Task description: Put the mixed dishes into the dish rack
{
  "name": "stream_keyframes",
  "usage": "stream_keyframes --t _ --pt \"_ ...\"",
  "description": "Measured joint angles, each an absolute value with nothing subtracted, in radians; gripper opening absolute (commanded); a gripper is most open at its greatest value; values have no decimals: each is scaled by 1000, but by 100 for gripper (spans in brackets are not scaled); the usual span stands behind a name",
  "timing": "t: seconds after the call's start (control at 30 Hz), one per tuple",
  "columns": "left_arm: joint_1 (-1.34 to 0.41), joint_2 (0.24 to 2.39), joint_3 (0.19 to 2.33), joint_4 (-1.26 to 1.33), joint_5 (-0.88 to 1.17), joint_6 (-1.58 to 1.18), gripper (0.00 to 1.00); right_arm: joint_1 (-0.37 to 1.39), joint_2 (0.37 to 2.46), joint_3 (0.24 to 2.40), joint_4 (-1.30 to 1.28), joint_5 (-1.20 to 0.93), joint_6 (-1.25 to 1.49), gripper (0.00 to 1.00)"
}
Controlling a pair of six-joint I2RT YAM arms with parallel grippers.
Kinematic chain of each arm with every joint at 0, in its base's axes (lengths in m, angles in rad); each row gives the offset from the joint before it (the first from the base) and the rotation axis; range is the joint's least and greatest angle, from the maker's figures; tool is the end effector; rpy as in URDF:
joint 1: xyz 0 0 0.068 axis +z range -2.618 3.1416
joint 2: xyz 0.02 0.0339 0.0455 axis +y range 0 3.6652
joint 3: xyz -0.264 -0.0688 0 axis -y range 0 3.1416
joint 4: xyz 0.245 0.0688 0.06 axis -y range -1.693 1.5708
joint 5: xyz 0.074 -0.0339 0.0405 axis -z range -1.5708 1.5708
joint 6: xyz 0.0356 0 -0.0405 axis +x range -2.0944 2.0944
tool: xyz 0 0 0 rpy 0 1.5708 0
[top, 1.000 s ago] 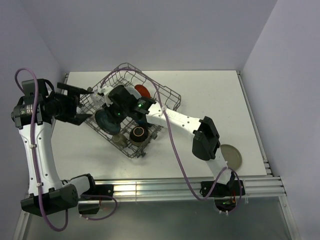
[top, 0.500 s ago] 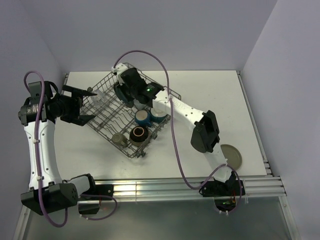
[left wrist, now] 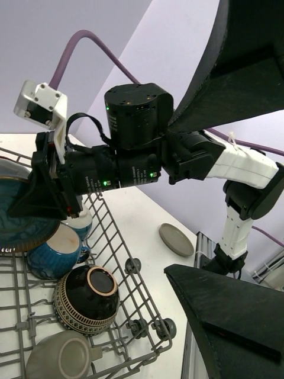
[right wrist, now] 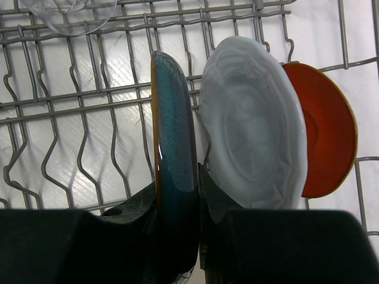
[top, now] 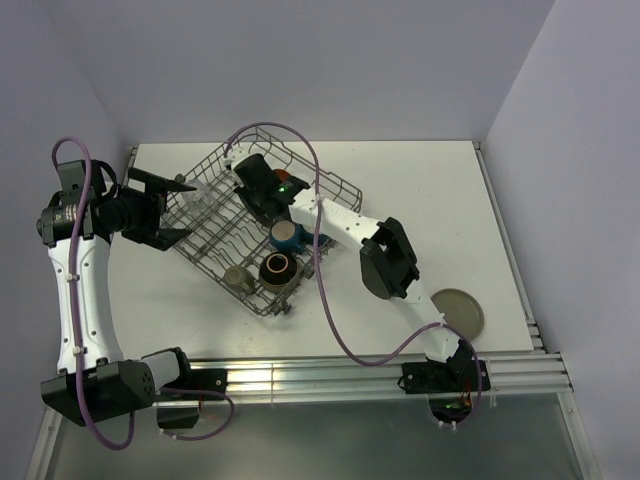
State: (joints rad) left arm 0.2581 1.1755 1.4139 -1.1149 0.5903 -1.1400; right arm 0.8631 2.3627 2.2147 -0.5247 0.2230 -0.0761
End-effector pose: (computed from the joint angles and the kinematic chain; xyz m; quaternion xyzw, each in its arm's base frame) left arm 0.2067 0.0341 0.3937 -0.5032 0.7523 -0.3863 0.1776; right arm 0.3597 0.4083 0.2544 -0.3621 0.8202 0.0728 0.4369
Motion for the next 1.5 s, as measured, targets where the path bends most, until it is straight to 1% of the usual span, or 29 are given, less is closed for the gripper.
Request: stream_keyframes --t 0.3,0.6,0.67,0.7,0.77,1.17,1.27,1.3,1.37,1.4,1.47,1.5 --pt "258 1177 1409 -1110 607 -1135 99 870 2374 2217 -525 211 -76 0" --pt "258 1177 1359 -1098 615 -1137 99 877 2379 2216 -524 221 -76 0" --pt "258 1176 1359 -1097 616 -1137 99 877 2379 2216 -524 221 -76 4" --pt "258 1176 1359 -1096 616 -1137 99 877 2380 2216 -524 222 -76 9" --pt "258 1176 1359 -1096 616 -1137 99 877 2380 2216 -524 222 -76 14" --pt "258 1174 1356 -1095 616 -1139 99 870 2417 2211 -506 222 -75 23" --pt "258 1172 1355 -1095 616 -1141 99 870 2424 2205 -495 223 -72 31" --pt "258 1172 1355 -1095 616 -1141 99 870 2424 2205 -495 223 -72 37" --pt "258 1171 1354 -1094 616 -1141 99 870 2424 2204 -495 226 -72 42" --pt "258 1169 1353 -1093 616 -1142 99 870 2424 2204 -495 226 -71 48" --pt "258 1166 1352 -1092 616 -1142 99 870 2424 2204 -495 231 -69 55" --pt "258 1165 1352 -1091 616 -1142 99 870 2424 2204 -495 236 -68 63"
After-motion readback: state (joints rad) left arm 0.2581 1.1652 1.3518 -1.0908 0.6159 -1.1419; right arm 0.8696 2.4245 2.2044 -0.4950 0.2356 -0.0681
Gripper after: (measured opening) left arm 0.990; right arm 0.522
